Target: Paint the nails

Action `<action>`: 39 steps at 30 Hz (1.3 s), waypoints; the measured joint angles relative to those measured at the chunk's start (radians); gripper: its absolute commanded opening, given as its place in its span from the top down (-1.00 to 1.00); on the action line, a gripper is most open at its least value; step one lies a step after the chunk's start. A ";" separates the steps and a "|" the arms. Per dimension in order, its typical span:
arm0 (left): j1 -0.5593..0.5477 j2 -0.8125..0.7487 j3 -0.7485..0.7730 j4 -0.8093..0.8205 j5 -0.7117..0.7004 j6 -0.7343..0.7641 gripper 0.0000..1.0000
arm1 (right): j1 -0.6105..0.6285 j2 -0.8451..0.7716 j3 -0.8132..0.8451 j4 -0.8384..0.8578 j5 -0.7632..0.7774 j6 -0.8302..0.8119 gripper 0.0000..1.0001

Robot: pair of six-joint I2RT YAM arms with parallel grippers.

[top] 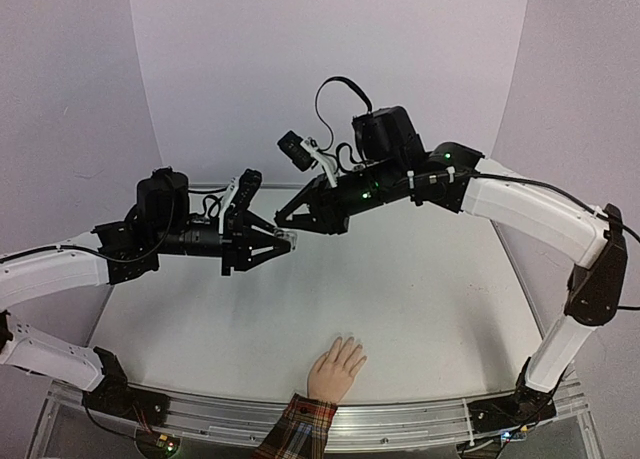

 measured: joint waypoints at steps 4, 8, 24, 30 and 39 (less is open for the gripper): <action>-0.001 0.002 0.000 0.002 -0.070 0.013 -0.99 | 0.003 -0.055 -0.106 0.014 0.122 0.030 1.00; 0.001 -0.006 -0.006 0.002 -0.127 0.014 -0.99 | 0.005 -0.149 -0.314 0.105 0.325 0.089 1.00; 0.001 -0.122 -0.101 0.011 -0.274 -0.038 -0.99 | -0.218 -0.193 -1.001 0.585 0.905 0.377 1.00; 0.001 -0.123 -0.101 0.014 -0.280 -0.042 -0.98 | -0.218 -0.108 -1.005 0.706 0.953 0.427 0.90; 0.001 -0.128 -0.102 0.014 -0.280 -0.045 -0.98 | -0.218 -0.025 -1.005 0.760 0.965 0.460 0.71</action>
